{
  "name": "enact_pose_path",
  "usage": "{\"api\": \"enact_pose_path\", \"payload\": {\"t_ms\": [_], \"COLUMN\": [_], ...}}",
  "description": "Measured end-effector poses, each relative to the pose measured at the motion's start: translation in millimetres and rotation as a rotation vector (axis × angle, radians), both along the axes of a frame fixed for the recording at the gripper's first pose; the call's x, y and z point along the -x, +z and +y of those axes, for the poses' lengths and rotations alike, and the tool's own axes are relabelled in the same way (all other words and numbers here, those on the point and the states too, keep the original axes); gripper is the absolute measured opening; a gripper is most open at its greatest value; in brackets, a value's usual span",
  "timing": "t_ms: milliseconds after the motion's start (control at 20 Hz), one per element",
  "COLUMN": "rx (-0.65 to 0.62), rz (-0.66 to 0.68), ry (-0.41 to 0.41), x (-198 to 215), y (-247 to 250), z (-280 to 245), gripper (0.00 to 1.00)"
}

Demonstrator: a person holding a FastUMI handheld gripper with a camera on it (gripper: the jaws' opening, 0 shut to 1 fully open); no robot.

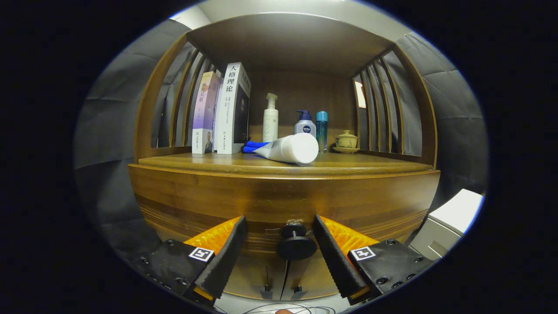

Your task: Pull open the drawer, take out the items inside it, and place them on the countertop above the cabinet.

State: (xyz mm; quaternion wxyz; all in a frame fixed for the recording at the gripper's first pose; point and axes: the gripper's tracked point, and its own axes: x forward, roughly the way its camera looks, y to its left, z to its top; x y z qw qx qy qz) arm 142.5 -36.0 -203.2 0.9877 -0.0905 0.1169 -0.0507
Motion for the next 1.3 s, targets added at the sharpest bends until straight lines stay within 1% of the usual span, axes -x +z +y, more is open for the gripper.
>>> {"api": "enact_pose_path", "payload": {"t_ms": [50, 300, 400, 600, 900, 1300], "rx": [-0.002, 0.013, 0.015, -0.037, -0.021, -0.067], "rz": [0.01, -0.034, -0.035, -0.057, -0.094, -0.127], "ry": [-0.001, 0.011, 0.046, 0.056, 0.082, 0.117], "x": [-3.1, -3.1, 1.2, 27.3, 82.6, 146.8], "y": [-2.0, 0.3, 1.9, 22.8, 66.8, 123.2], "z": [-0.4, 0.0, 4.2, -4.8, -9.9, -8.0], "gripper": [0.98, 0.98, 0.99, 0.99, 0.99, 0.99]}}
